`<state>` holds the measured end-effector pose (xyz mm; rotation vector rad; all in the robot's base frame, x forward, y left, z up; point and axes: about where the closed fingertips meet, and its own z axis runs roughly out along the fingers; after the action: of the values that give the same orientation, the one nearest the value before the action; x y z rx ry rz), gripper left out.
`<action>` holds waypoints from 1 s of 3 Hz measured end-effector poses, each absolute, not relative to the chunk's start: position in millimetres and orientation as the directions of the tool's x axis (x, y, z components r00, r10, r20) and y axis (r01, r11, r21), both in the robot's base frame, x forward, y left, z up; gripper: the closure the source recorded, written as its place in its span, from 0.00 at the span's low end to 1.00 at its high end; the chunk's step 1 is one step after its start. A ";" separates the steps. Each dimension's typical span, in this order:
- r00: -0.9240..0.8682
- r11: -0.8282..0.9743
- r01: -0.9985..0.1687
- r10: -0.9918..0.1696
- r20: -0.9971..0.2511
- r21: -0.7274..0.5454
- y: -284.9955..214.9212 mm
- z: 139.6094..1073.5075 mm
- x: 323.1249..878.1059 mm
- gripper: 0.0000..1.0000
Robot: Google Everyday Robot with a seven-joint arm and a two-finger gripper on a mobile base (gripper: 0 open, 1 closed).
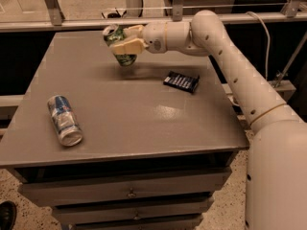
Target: Place green can upright
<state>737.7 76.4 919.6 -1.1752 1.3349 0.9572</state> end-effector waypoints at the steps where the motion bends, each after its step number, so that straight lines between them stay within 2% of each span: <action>1: 0.045 0.184 -0.980 -0.128 -0.991 -0.069 72.3 920.0 738.0 1.00; 3: -0.004 0.241 -0.970 -0.105 -0.994 -0.022 59.2 923.4 736.1 1.00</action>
Offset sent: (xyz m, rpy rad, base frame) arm 0.0019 -0.0141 0.0021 0.0283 0.0399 -0.0403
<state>736.1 59.2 923.4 -1.1050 1.3844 0.9690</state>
